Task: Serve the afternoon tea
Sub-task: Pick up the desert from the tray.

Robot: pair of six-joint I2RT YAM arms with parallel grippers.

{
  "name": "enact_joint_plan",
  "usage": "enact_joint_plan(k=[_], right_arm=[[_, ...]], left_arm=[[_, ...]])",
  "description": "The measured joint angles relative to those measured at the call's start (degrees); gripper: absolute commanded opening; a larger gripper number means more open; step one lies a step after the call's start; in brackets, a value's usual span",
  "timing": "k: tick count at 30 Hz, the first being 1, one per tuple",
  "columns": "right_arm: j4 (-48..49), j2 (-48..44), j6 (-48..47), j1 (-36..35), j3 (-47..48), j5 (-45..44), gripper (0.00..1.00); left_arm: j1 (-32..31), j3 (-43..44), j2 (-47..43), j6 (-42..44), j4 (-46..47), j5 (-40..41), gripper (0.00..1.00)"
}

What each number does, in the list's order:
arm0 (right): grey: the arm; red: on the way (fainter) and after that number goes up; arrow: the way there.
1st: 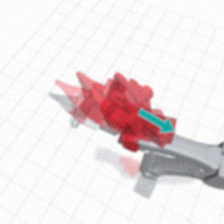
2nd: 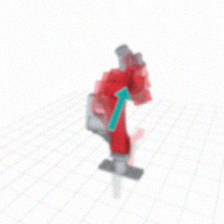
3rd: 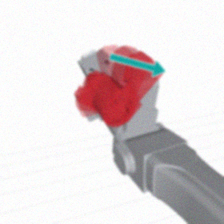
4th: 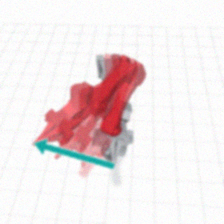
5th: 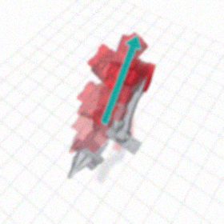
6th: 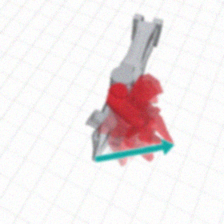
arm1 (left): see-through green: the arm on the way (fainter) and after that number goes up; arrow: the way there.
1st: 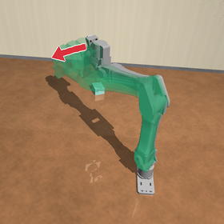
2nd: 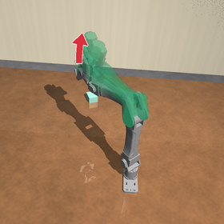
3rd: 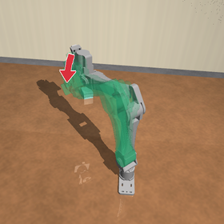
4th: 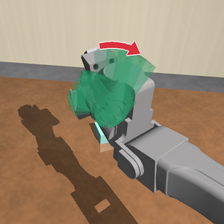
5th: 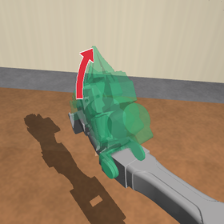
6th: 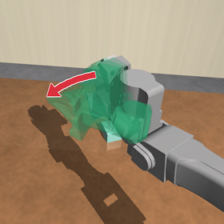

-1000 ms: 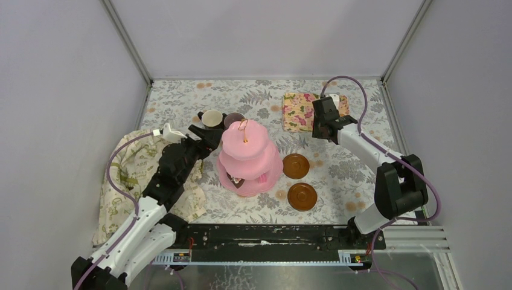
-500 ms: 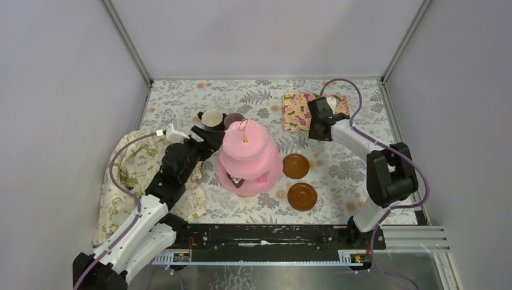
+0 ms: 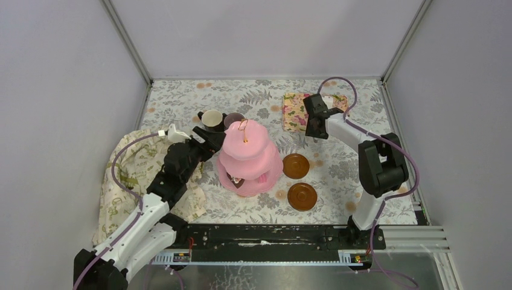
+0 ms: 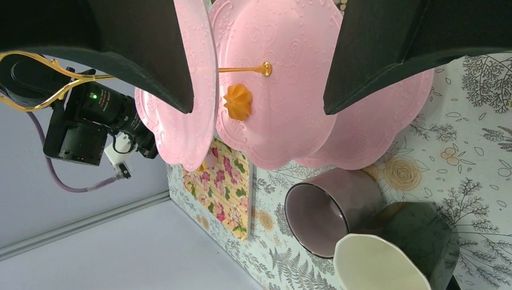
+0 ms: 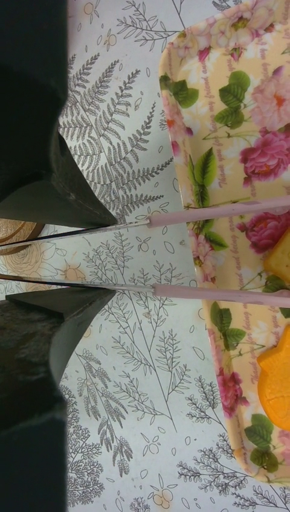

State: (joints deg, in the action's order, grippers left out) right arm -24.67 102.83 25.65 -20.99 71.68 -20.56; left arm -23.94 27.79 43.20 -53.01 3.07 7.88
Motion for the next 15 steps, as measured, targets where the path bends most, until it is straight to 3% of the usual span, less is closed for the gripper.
enact_joint_plan(k=[10,15], right_arm=[[-0.85,2.71,-0.07,0.17,3.10,-1.38,0.44],[-0.85,3.43,-0.31,0.66,3.17,-1.33,0.36]], left_arm=[[0.00,-0.07,0.24,0.02,0.02,0.00,0.86],[0.00,-0.09,0.52,0.02,0.04,0.02,0.86]])
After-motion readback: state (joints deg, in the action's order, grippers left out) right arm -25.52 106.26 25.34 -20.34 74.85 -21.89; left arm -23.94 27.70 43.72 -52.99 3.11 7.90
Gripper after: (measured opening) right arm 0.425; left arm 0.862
